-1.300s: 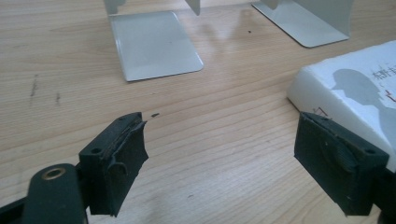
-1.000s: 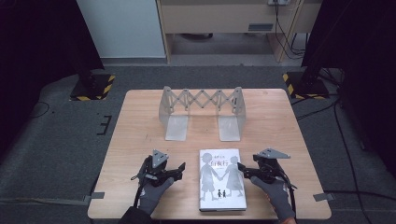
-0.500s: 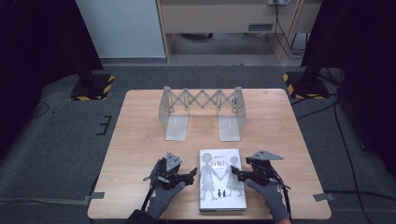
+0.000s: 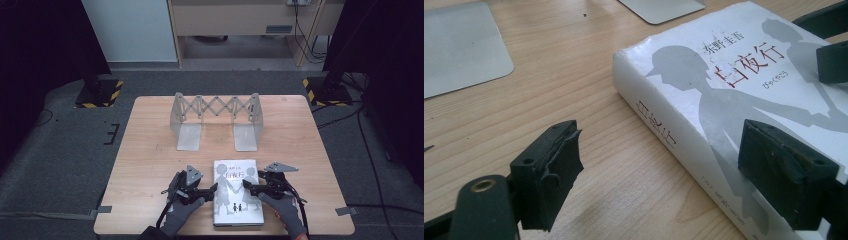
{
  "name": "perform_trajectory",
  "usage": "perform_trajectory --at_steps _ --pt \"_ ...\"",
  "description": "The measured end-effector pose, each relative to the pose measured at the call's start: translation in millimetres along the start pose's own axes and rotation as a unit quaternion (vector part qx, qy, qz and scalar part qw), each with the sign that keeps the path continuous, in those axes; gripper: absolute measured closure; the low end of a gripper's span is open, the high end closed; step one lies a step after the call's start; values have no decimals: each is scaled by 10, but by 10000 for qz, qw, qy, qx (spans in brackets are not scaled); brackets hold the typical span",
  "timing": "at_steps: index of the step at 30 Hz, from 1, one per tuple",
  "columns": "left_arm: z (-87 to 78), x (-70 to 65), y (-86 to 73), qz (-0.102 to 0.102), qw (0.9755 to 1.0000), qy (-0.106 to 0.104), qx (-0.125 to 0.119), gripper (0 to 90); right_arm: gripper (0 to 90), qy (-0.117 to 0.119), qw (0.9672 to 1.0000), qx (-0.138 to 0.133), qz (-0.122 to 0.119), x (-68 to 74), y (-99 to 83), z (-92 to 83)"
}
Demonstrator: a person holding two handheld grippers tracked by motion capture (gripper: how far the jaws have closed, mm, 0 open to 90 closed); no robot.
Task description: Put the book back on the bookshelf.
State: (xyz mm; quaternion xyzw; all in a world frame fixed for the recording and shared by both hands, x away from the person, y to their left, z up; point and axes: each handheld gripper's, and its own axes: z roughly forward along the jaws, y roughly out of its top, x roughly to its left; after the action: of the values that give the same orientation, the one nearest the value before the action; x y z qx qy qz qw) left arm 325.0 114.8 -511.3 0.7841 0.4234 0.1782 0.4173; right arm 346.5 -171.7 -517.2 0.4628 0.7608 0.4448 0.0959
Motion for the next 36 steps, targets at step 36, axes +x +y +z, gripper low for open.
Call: perform_trajectory --at_steps 36 --pt "24 71 -40 -117 9998 -136 -70 110 249 502 9967 -644 28 176 109 29"
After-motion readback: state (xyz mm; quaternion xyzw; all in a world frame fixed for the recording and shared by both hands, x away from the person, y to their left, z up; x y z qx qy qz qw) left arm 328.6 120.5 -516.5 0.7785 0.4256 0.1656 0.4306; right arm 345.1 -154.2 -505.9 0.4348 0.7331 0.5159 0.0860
